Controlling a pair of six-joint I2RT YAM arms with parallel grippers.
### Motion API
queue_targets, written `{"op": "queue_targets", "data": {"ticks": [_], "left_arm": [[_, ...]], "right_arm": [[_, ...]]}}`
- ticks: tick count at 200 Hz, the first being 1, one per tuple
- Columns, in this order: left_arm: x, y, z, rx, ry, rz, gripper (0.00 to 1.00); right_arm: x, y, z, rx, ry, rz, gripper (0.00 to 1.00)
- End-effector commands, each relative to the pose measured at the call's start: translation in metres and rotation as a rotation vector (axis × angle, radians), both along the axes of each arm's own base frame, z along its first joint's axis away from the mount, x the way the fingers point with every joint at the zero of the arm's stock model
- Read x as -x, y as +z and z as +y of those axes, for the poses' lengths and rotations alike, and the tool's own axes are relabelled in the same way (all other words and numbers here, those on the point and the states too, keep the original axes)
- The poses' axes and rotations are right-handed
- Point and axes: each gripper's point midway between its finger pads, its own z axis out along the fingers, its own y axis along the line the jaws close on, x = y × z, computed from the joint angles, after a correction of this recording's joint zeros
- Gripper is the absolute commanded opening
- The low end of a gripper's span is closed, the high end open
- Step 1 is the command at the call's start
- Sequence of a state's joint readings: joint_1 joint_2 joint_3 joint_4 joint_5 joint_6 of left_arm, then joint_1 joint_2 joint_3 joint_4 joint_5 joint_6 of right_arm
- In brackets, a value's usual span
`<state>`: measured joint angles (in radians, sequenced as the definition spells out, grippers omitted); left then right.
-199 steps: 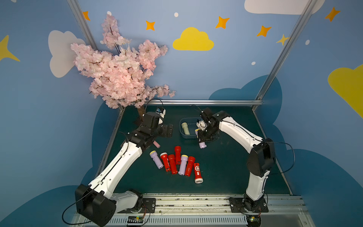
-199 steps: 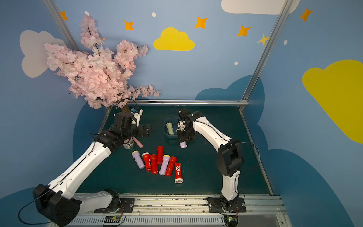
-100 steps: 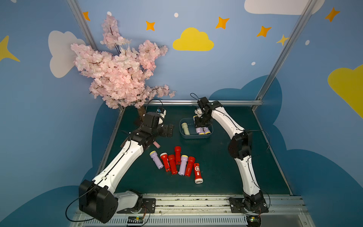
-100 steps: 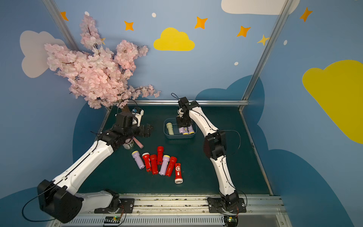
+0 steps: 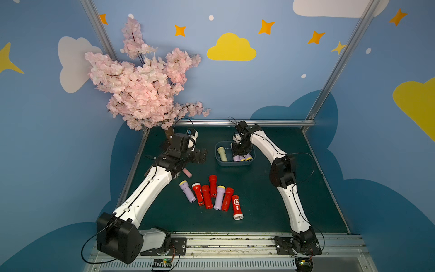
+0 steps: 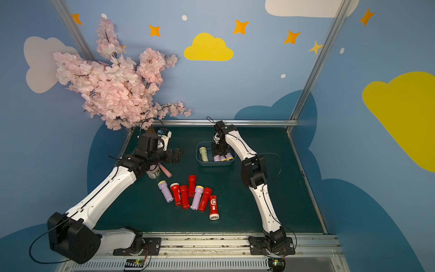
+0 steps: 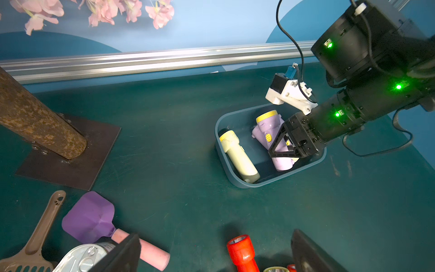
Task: Put the flashlights into the storage boxes
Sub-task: Place the flashlight at the storage box.
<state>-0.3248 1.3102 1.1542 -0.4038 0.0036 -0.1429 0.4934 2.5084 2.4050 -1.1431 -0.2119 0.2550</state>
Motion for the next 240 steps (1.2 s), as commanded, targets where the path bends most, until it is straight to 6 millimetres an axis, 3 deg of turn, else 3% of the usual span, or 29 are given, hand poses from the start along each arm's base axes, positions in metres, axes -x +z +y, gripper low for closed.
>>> {"op": "queue_targets", "data": {"ticks": [1,70,136,161,201,240], "left_arm": [[-0.003,0.007,-0.002,0.01,-0.014,-0.008,0.99],[-0.003,0.004,0.002,0.011,-0.007,0.002,0.99],[-0.005,0.005,0.003,0.02,0.003,0.0,0.99],[-0.006,0.008,0.003,0.027,0.005,-0.005,0.99],[-0.005,0.011,0.002,0.036,0.002,-0.013,0.99],[-0.005,0.016,-0.001,0.058,-0.003,-0.019,0.99]], "right_arm": [[-0.008,-0.005,0.002,-0.02,-0.022,0.0,0.36],[-0.011,-0.018,-0.006,-0.011,-0.041,0.025,0.43],[-0.013,-0.003,-0.006,-0.046,-0.042,0.017,0.5],[-0.012,0.015,-0.008,-0.049,-0.034,-0.013,0.5],[-0.009,0.063,-0.014,-0.06,-0.024,-0.089,0.5],[0.018,0.097,-0.018,-0.045,0.008,-0.1,0.5]]}}
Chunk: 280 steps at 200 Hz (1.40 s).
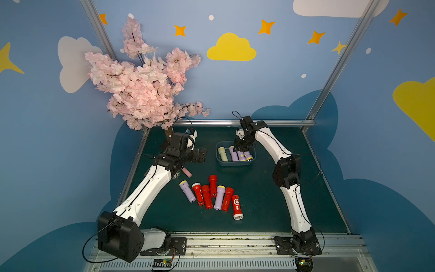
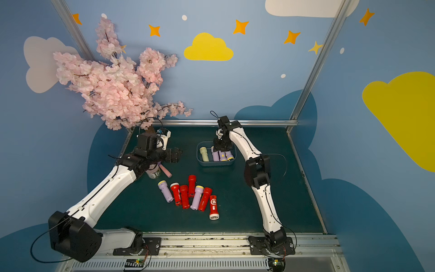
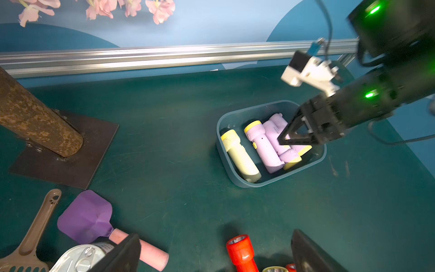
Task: Put the flashlights into the storage boxes
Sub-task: Place the flashlight at the storage box, then pick up the flashlight from the center of the board.
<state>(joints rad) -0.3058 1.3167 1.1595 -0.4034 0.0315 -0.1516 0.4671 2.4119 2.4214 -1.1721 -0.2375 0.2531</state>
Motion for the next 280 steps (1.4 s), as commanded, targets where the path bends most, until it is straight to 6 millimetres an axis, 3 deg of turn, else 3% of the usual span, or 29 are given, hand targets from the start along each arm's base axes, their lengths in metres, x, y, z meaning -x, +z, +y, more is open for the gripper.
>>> {"op": "queue_targets", "data": {"ticks": [1,35,82,144,168,213,249,280], "left_arm": [[-0.003,0.015,-0.003,0.036,-0.005,-0.027,0.99],[0.001,0.015,-0.006,0.057,-0.012,-0.023,0.99],[0.012,0.01,-0.007,0.086,-0.012,-0.001,0.99],[0.033,-0.016,-0.002,0.096,0.013,0.071,0.99],[0.045,-0.029,-0.006,0.115,0.001,0.127,0.99],[0.087,-0.056,-0.009,0.104,-0.021,0.239,0.99],[0.116,-0.062,-0.005,0.108,-0.019,0.276,0.99],[0.122,-0.06,-0.002,0.106,-0.007,0.274,0.99]], "right_arm": [[0.023,0.042,-0.008,0.019,0.026,-0.035,0.5],[0.071,0.048,-0.006,0.047,0.082,0.01,0.5],[0.154,0.031,-0.008,0.081,0.126,0.125,0.5],[0.229,0.001,-0.012,0.084,0.117,0.248,0.5],[0.25,-0.009,-0.012,0.103,0.131,0.277,0.5],[0.279,-0.03,-0.003,0.116,0.151,0.337,0.5],[0.29,-0.047,0.002,0.154,0.187,0.368,0.5],[0.291,-0.059,0.003,0.187,0.186,0.38,0.5]]}}
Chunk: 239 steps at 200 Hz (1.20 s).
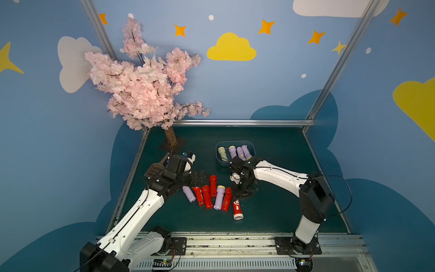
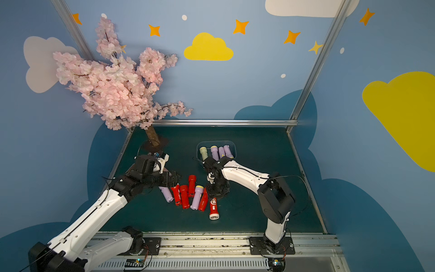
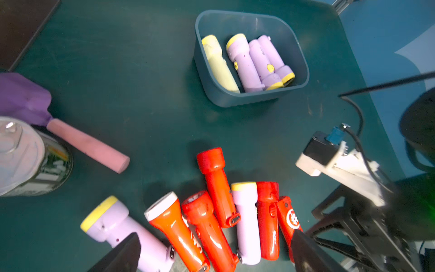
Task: Put the flashlights into the storage boxes
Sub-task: Pick up the flashlight from the center of the board.
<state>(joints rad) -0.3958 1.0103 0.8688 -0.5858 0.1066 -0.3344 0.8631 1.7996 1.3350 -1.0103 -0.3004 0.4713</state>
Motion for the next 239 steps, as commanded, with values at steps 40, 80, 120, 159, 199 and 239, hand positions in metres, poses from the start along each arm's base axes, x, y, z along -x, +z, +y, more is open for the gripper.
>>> {"op": "queue_targets", "data": {"ticks": [40,80,120,159,199,239], "left_arm": [[0.01,0.0,0.004,-0.008,0.017,0.021,0.99],[0.009,0.001,0.003,-0.014,0.005,0.012,0.99],[0.005,0.002,0.0,-0.014,-0.006,0.006,0.99],[-0.001,0.006,-0.003,-0.025,-0.02,-0.003,0.99],[-0.008,0.009,-0.007,-0.027,-0.032,-0.007,0.99],[-0.015,0.011,-0.009,-0.017,-0.023,-0.029,0.99]], "right_arm": [[0.003,-0.028,-0.003,0.071,-0.012,0.036,0.5],[0.004,-0.04,-0.008,0.1,-0.034,0.041,0.5],[0.0,-0.052,-0.007,0.116,-0.047,0.033,0.5],[-0.002,-0.063,-0.009,0.141,-0.047,0.034,0.48],[-0.006,-0.064,-0.018,0.174,-0.059,0.015,0.37],[-0.012,-0.053,-0.026,0.198,-0.051,0.002,0.29]]}}
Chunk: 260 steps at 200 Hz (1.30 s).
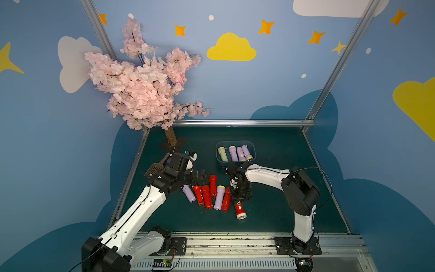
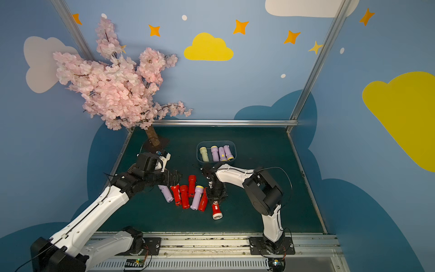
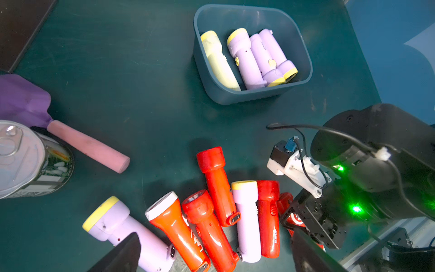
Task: Put the flashlights into the storage boxes
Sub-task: Pick up the flashlight from the center of the board, then place the flashlight at the storage box.
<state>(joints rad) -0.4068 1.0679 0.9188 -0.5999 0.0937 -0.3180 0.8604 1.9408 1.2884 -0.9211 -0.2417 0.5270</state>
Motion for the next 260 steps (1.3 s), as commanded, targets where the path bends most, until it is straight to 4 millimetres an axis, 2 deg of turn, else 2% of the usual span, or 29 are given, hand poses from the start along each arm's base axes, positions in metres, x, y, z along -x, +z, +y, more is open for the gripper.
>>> {"op": "queue_targets", "data": {"ticks": [1,86,118,148,190,225,260], "left_arm": [[-0.007,0.009,-0.004,0.009,-0.009,-0.037,0.99],[-0.031,0.014,-0.01,0.011,-0.006,-0.111,0.99],[-0.042,0.019,-0.014,0.014,-0.01,-0.142,0.99],[-0.047,0.02,-0.015,0.007,-0.01,-0.161,0.99],[-0.053,0.023,-0.01,-0.045,-0.012,-0.18,0.99],[-0.062,0.025,-0.006,-0.056,0.001,-0.192,0.99],[-0.073,0.024,-0.001,-0.07,0.008,-0.189,0.99]], "right_arm": [[-0.006,0.005,-0.017,0.072,0.007,-0.026,0.29],[-0.033,0.068,-0.03,0.069,0.029,-0.119,0.28],[-0.051,0.089,-0.031,0.038,0.009,-0.159,0.28],[-0.085,0.111,-0.029,0.008,0.0,-0.219,0.29],[-0.147,0.131,-0.014,-0.017,0.032,-0.307,0.29],[-0.197,0.133,-0.002,-0.049,0.036,-0.355,0.29],[-0.238,0.127,0.004,-0.089,0.018,-0.402,0.29]]}}
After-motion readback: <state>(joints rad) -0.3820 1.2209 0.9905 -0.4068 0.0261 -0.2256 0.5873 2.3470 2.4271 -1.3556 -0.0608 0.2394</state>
